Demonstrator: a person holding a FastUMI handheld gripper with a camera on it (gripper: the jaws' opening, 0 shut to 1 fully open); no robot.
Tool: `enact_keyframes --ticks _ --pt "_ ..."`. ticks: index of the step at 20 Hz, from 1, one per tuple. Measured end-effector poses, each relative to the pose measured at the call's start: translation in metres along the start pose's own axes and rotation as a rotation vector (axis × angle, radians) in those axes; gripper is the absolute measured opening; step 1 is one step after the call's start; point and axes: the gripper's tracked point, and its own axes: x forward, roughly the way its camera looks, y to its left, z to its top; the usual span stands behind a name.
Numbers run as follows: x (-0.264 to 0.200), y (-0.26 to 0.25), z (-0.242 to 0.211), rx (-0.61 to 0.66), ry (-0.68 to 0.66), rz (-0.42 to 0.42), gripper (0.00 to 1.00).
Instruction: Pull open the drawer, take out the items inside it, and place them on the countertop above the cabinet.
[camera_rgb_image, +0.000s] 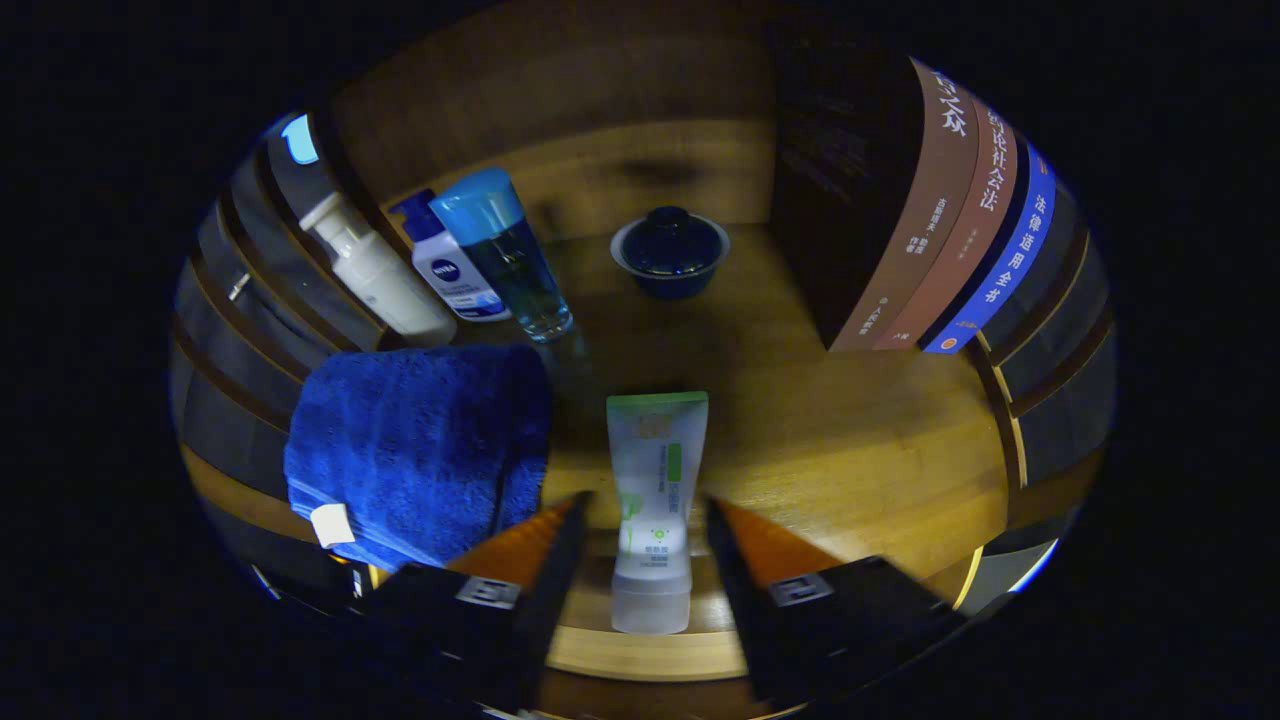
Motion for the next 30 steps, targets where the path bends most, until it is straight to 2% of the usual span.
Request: enact_keyframes --ticks 2,10,16,20,24,30 --pt "-0.011 -0.002 0.004 0.021 -0.032 0.001 0.99" --pt "-0.071 -0.005 0.004 0.013 -0.207 -0.066 0.99" --pt "-0.134 -0.015 -0.046 -0.009 -0.367 -0.171 0.99" --pt "-0.165 -0.016 -0.087 -0.082 -0.483 -0.219 0.99" --pt "-0.187 -0.013 -0.123 -0.142 -0.586 -0.218 0.97" --pt "-0.221 -0.002 -0.174 -0.175 -0.842 -0.171 0.97"
